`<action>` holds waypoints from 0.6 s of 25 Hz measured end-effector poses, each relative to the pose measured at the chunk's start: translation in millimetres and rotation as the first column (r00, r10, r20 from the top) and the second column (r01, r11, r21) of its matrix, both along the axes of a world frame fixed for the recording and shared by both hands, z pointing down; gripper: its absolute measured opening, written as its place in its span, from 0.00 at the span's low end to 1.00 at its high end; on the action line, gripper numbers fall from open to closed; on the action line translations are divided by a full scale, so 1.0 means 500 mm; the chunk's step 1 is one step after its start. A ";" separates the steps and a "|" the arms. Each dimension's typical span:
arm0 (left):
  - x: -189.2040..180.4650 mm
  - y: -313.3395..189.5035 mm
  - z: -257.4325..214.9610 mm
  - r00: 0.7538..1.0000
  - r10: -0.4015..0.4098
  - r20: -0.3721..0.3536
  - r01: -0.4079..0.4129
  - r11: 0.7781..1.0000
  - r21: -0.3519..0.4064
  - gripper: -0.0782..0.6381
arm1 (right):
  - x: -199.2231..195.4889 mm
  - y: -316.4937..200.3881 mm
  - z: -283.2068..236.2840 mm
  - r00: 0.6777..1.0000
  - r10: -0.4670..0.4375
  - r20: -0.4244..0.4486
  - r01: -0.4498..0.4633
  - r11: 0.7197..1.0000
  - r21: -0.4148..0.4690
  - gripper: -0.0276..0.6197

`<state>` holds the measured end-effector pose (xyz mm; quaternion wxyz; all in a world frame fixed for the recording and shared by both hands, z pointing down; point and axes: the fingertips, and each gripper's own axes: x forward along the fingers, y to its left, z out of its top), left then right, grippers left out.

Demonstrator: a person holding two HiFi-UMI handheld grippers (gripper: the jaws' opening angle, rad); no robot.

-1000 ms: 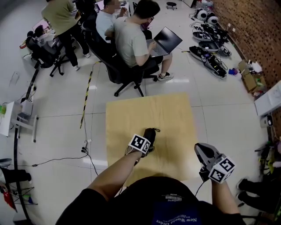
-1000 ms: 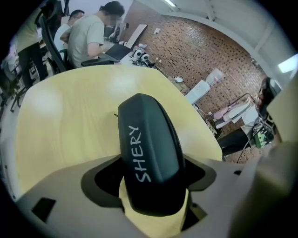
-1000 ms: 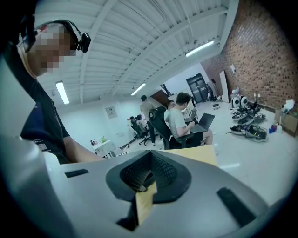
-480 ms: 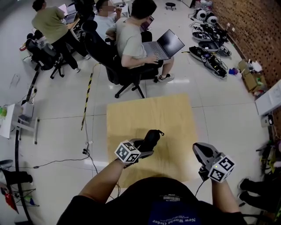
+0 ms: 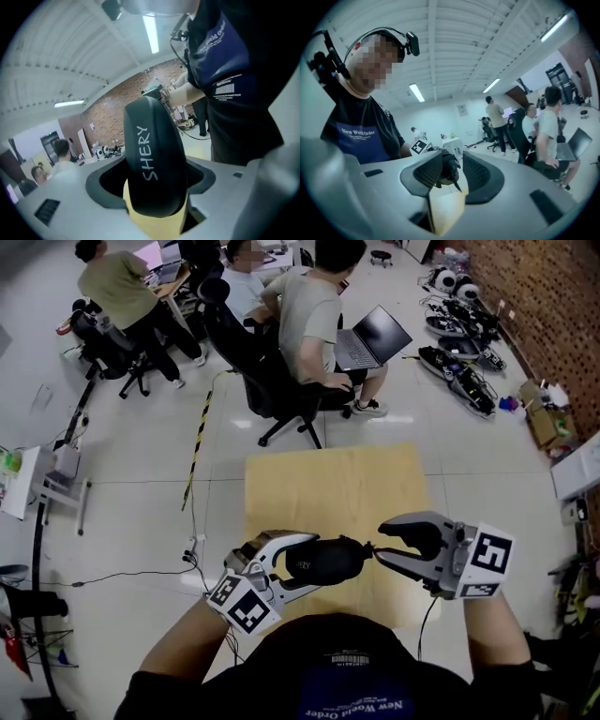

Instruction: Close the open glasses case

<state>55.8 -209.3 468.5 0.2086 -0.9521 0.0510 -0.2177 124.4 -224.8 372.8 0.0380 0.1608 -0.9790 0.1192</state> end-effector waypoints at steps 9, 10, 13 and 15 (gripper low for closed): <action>-0.101 0.085 -0.057 0.969 0.096 0.228 -0.170 0.927 0.334 0.57 | -0.169 0.103 -0.031 0.749 -0.645 0.148 0.659 0.706 -0.259 0.21; -0.109 0.091 -0.058 0.964 0.101 0.244 -0.186 0.917 0.354 0.57 | -0.181 0.112 -0.026 0.719 -0.676 0.162 0.690 0.666 -0.283 0.21; -0.129 0.104 -0.065 0.956 0.112 0.270 -0.215 0.895 0.391 0.57 | -0.206 0.124 -0.019 0.653 -0.729 0.208 0.747 0.574 -0.335 0.21; -0.136 0.107 -0.071 0.954 0.114 0.279 -0.224 0.889 0.400 0.57 | -0.216 0.124 -0.020 0.624 -0.743 0.244 0.768 0.526 -0.365 0.21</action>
